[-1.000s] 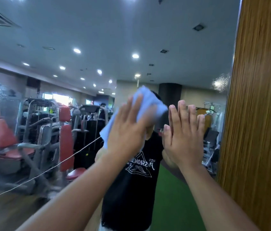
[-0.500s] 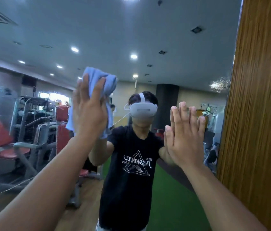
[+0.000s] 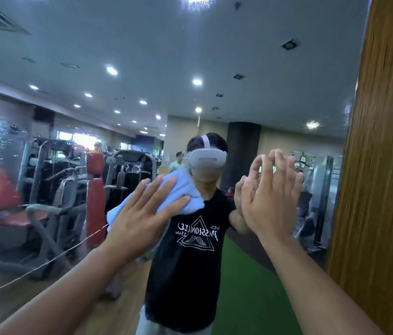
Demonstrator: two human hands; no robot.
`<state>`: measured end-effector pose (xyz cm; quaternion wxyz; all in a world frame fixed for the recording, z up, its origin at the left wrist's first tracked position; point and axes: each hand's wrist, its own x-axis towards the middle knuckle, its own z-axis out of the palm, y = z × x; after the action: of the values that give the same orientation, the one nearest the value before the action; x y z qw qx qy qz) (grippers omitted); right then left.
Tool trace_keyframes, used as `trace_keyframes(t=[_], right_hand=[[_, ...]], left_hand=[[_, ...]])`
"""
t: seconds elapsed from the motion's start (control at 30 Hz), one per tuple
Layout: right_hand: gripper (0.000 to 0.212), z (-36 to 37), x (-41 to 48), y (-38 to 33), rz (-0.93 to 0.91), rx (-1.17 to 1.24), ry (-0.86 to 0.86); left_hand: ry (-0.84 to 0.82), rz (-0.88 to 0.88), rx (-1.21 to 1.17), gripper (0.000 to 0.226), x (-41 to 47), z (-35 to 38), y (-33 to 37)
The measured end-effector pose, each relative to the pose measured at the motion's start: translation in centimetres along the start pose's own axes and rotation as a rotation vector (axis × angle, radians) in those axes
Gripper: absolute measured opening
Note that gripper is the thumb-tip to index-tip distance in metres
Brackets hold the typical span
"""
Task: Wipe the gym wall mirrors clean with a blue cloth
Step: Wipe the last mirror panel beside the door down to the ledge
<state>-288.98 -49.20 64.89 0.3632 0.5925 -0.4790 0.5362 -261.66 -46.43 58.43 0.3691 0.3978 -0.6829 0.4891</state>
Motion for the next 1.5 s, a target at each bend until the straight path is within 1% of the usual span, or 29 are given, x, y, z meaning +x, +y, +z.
trace_keyframes(t=[0.07,0.13,0.23,0.3,0.37,0.43,0.5,0.53,0.6,0.7,0.77,0.83,0.9,0.97,1.03,1.13,1.23,1.3,1.4,1.5], right_hand=[[0.062,-0.1,-0.2,-1.4,-0.054,0.009,0.011],[0.061,-0.2,-0.5,-3.1,-0.103,0.024,-0.001],[0.06,-0.1,-0.6,-5.7,-0.169,0.025,-0.034],[0.059,0.3,-0.6,-7.7,-0.187,0.024,-0.053],[0.057,1.0,-0.8,-9.7,-0.16,0.07,-0.042],[0.055,1.6,-1.2,-11.6,-0.115,0.131,-0.007],[0.054,2.2,-1.6,-13.3,-0.103,0.146,0.011],[0.054,2.5,-1.7,-14.1,-0.109,0.139,0.009],[0.054,2.9,-1.8,-15.4,-0.127,0.127,-0.009],[0.057,3.6,-1.7,-17.0,-0.151,0.107,-0.032],[0.06,4.3,-1.6,-17.7,-0.155,0.06,-0.043],[0.063,5.1,-1.6,-18.1,-0.15,0.012,-0.053],[0.064,5.7,-1.7,-18.3,-0.144,-0.013,-0.047],[0.064,6.0,-1.9,-18.4,-0.14,-0.02,-0.03],[0.064,6.1,-2.0,-18.4,-0.136,-0.028,-0.009],[0.063,6.2,-2.0,-18.3,-0.147,-0.03,0.024],[0.063,6.5,-2.0,-18.1,-0.141,-0.016,0.028],[0.063,6.6,-2.0,-18.0,-0.14,-0.012,0.018],[0.064,6.6,-2.1,-17.9,-0.136,-0.008,0.014],[0.066,6.7,-2.1,-18.1,-0.149,-0.019,0.022]], left_hand=[[-0.021,-0.054,0.016,0.056,-0.7,-1.4,-2.6],[-0.034,-0.182,-0.004,0.063,0.2,-2.6,-5.2],[0.056,-0.418,-0.077,0.063,4.6,-3.6,-7.7],[0.123,-0.491,-0.101,0.065,8.1,-3.8,-7.8],[0.149,-0.439,-0.105,0.066,9.9,-3.4,-7.1],[0.133,-0.295,-0.098,0.066,8.8,-2.4,-6.7],[0.113,-0.153,-0.071,0.058,5.5,-1.8,-6.4],[0.097,-0.121,-0.076,0.055,3.3,-1.7,-6.3],[0.071,-0.113,-0.084,0.051,-1.4,-1.7,-6.8],[-0.009,-0.14,-0.066,0.057,-6.5,-2.4,-10.3],[-0.002,-0.211,-0.078,0.054,-6.6,-4.1,-13.3],[0.076,-0.354,-0.125,0.053,-4.3,-5.7,-15.7],[0.147,-0.482,-0.14,0.057,-0.4,-6.6,-17.2],[0.186,-0.568,-0.151,0.061,3.7,-6.7,-17.5],[0.202,-0.538,-0.127,0.064,6.8,-6.2,-16.5],[0.206,-0.384,-0.054,0.069,7.5,-4.5,-13.6],[0.161,-0.18,-0.075,0.061,3.1,-3.0,-11.5],[0.119,-0.082,-0.059,0.055,-0.6,-2.8,-11.5],[0.099,-0.073,-0.016,0.053,-5.2,-3.2,-14.5],[0.048,-0.159,0.001,0.069,-6.8,-4.6,-18.7]])
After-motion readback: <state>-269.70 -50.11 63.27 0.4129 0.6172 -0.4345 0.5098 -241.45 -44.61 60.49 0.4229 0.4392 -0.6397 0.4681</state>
